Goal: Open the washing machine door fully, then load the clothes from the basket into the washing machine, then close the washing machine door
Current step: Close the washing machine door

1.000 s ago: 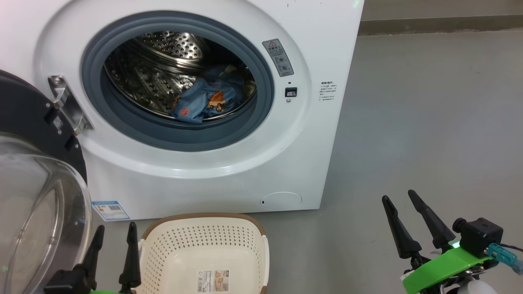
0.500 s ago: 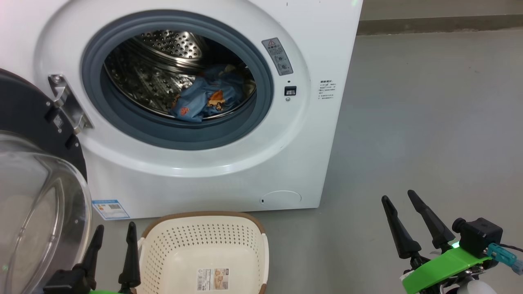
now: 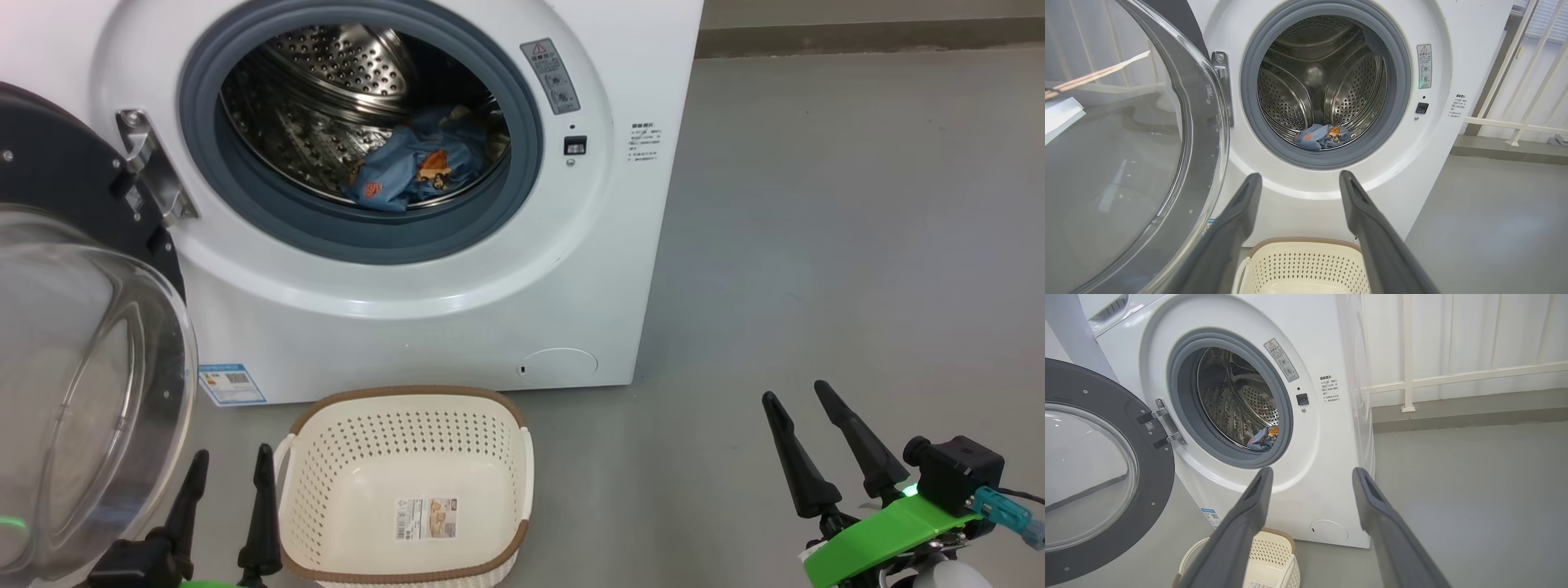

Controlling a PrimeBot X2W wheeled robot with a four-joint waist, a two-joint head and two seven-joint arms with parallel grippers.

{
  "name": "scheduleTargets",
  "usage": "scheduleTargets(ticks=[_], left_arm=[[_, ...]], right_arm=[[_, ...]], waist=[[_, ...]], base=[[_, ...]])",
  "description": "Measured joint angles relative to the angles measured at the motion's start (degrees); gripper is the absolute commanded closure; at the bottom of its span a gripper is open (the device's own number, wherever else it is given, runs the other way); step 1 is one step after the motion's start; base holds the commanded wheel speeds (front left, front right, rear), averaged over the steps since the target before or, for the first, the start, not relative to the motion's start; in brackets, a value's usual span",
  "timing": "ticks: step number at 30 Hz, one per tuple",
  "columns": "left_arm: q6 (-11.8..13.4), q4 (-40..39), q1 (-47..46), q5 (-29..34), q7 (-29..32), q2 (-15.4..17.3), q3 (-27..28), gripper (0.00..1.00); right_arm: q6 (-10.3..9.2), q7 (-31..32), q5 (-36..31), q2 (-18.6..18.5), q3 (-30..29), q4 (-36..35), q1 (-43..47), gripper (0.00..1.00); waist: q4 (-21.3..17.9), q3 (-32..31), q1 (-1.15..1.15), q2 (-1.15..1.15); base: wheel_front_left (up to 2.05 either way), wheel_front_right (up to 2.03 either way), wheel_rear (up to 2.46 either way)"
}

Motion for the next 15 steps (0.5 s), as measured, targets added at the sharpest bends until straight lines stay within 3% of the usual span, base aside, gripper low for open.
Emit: scheduleTargets(ticks=[15], left_arm=[[0.00,0.01,0.00,0.01,0.00,0.00,-0.07,0.00]], right_arm=[[0.00,0.00,0.00,0.00,0.04,0.02,0.00,0.00]], waist=[[0.13,0.01,0.00,0.00]], base=[[-0.02,0.02,0.00]])
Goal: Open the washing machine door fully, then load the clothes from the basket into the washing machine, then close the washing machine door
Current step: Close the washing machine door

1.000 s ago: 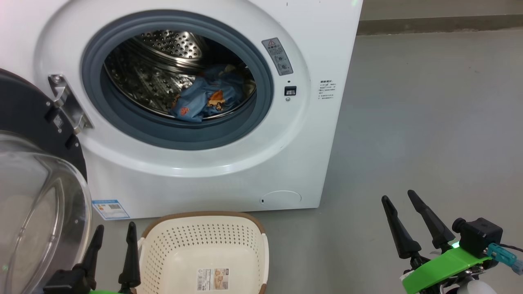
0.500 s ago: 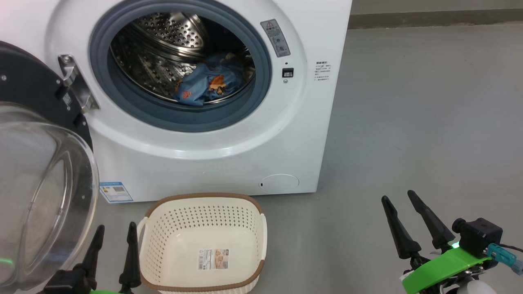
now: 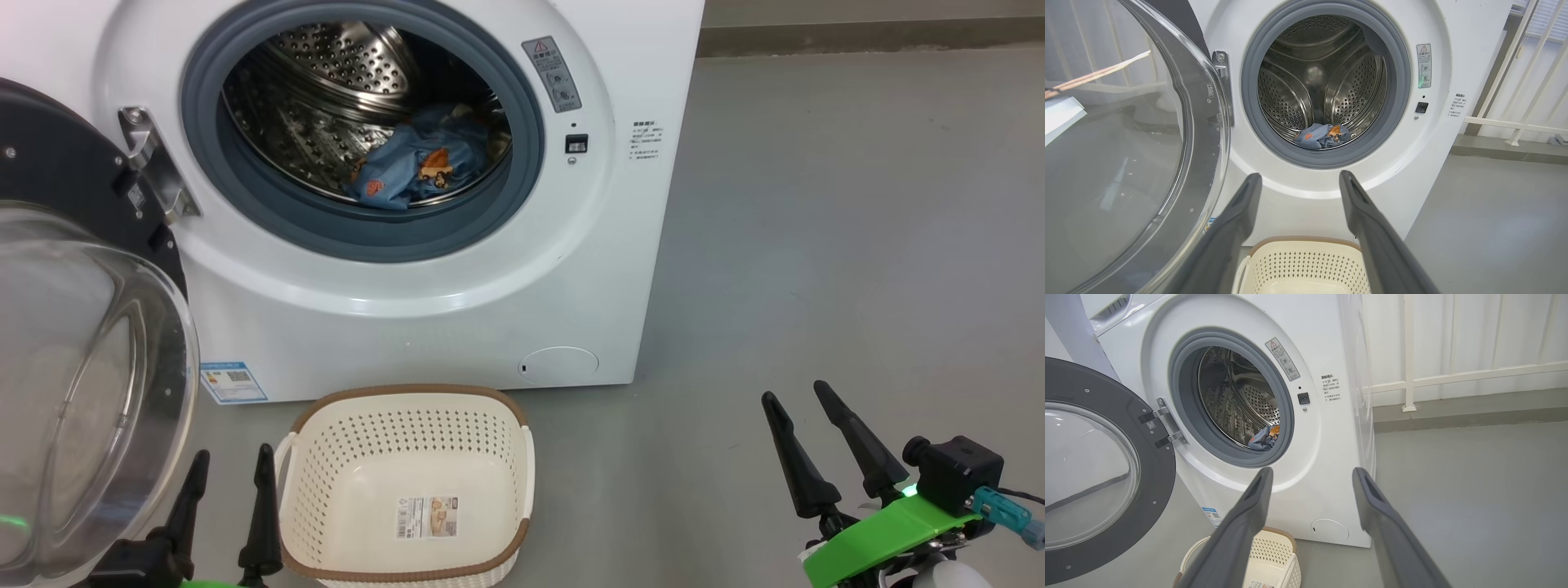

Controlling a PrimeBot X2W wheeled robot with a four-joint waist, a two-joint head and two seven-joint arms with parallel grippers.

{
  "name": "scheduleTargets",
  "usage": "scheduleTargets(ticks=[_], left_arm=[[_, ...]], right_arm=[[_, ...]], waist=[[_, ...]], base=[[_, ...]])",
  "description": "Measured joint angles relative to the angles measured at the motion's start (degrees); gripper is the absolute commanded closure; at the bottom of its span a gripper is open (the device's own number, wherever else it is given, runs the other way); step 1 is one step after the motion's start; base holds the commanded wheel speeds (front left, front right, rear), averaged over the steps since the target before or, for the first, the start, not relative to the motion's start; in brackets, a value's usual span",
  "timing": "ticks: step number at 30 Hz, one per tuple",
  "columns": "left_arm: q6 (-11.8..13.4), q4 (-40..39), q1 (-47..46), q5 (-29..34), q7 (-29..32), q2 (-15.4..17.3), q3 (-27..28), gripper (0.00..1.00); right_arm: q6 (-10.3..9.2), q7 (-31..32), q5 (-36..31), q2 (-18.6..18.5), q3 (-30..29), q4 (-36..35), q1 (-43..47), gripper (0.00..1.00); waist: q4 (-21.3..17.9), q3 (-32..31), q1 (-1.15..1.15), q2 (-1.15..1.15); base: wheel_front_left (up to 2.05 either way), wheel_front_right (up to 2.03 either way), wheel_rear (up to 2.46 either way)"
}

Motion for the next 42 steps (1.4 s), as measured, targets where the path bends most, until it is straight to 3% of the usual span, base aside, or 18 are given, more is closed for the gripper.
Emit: scheduleTargets(ticks=[26,42], left_arm=[[-0.01,0.05,0.00,0.16,0.00,-0.01,0.22,0.00],[0.25,0.19,0.01,0.53,0.00,-0.02,0.35,0.00]], right_arm=[[0.00,0.00,-0.01,-0.01,0.78,0.01,0.00,0.00],[0.00,0.00,0.01,0.15,1.83,0.13,0.01,0.00]], waist=[[1.23,-0.34,0.00,0.00],[7.36,-0.95,0.00,0.00]], base=[[0.00,0.00,0.00],[0.00,0.00,0.00]])
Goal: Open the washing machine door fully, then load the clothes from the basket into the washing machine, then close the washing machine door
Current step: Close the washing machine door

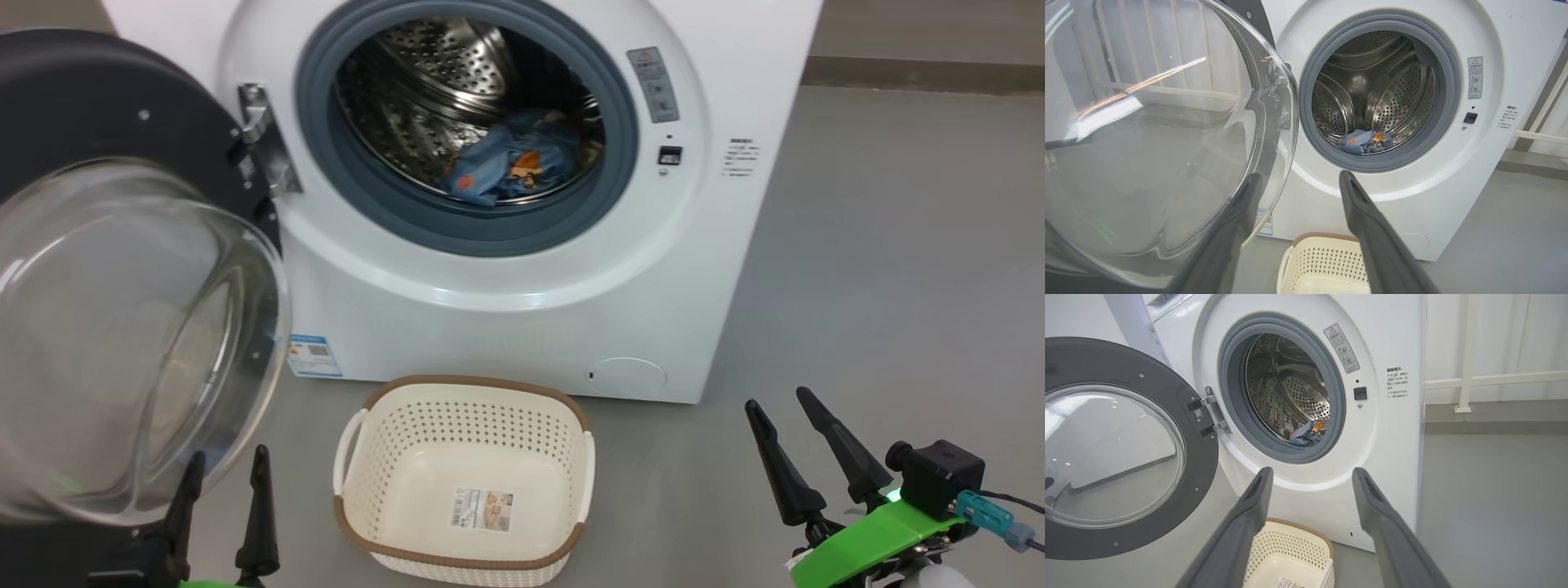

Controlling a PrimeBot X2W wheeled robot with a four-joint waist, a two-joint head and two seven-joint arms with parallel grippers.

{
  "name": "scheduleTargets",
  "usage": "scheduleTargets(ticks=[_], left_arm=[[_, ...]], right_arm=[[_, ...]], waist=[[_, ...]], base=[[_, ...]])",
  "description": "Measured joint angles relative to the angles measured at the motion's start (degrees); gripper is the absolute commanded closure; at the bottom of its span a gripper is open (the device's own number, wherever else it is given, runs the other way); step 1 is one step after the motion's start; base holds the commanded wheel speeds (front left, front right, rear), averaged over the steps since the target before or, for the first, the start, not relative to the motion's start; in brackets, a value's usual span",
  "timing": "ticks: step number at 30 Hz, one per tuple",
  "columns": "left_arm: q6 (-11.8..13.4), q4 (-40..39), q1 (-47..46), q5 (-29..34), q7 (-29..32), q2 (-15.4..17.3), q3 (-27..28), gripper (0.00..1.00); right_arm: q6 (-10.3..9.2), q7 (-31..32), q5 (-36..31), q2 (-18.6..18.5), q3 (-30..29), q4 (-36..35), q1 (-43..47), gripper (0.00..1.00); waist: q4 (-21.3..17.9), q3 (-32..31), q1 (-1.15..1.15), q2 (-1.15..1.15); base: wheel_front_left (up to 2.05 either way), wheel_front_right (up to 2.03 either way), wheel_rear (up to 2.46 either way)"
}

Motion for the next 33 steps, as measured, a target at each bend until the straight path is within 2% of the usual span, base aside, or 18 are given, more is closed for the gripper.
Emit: scheduleTargets(ticks=[10,33], left_arm=[[1.40,-0.15,0.03,0.01,0.00,-0.01,0.10,0.00],[1.93,-0.45,0.16,1.55,0.00,-0.02,1.04,0.00]], right_arm=[[0.00,0.00,0.01,0.07,0.24,0.00,0.00,0.00],[0.00,0.00,0.03,1.27,1.16,0.32,-0.01,0.00]], waist=[[5.64,-0.30,0.00,0.00],[17.92,-0.67,0.00,0.00]], base=[[0.00,0.00,0.00],[0.00,0.00,0.00]])
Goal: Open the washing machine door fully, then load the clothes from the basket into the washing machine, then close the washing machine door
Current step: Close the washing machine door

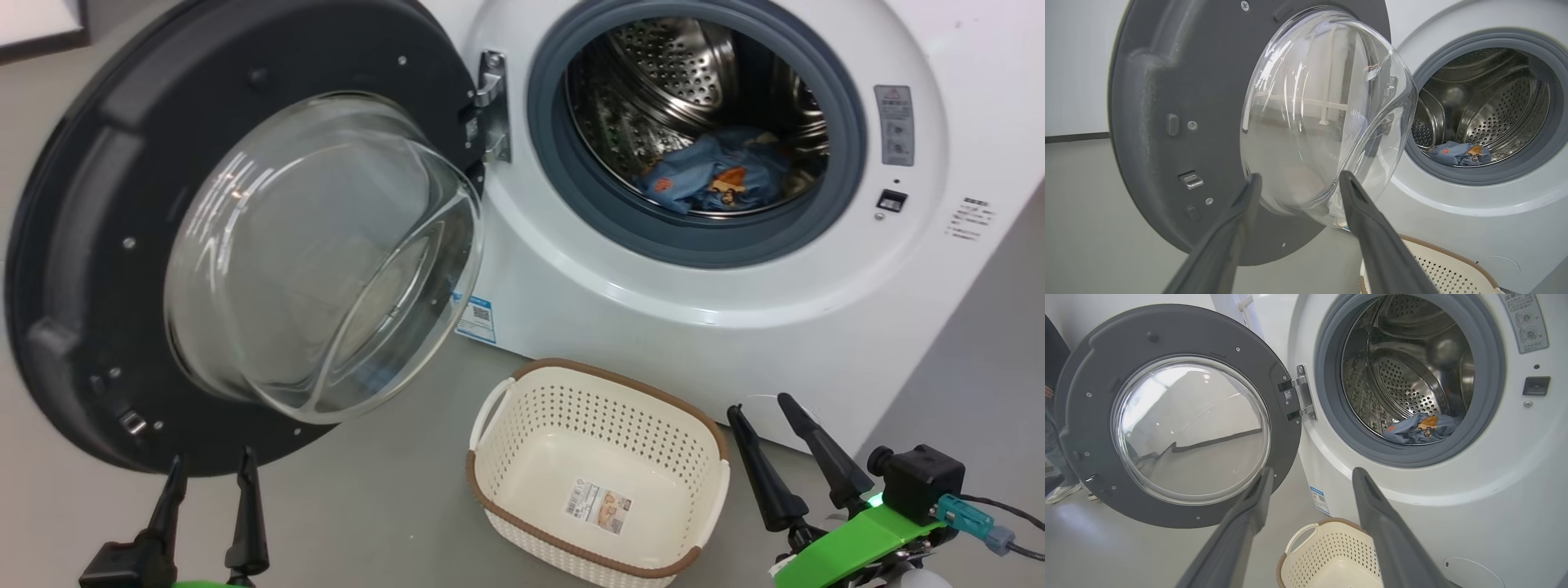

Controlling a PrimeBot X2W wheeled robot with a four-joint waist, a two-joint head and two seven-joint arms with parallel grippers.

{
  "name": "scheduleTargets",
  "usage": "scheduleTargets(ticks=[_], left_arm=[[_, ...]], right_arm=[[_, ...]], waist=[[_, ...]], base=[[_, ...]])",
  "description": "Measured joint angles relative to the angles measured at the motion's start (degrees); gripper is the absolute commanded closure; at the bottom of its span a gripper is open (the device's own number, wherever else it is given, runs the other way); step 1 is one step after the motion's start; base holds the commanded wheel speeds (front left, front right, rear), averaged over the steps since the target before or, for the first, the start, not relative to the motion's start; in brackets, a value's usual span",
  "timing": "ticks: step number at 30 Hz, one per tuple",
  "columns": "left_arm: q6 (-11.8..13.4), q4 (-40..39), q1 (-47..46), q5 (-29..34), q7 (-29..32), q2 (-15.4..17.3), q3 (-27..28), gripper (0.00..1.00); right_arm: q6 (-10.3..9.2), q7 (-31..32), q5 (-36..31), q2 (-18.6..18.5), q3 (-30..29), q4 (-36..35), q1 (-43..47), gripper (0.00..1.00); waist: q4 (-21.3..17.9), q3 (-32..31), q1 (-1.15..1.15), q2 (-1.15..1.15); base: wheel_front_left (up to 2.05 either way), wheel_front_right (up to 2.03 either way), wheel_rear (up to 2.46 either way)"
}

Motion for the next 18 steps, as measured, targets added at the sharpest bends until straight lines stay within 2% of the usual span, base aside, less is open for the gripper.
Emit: scheduleTargets(ticks=[8,18], left_arm=[[0.46,-0.10,0.58,0.00,0.00,0.00,0.10,0.00],[1.00,-0.13,1.21,-0.11,0.00,0.01,-0.04,0.00]], right_arm=[[0.00,0.00,0.01,0.27,0.35,0.09,0.01,0.00],[0.00,0.00,0.15,0.24,0.74,0.20,0.01,0.00]], waist=[[2.69,-0.49,0.00,0.00],[3.33,-0.75,0.00,0.00]], base=[[0.00,0.00,0.00],[0.00,0.00,0.00]])
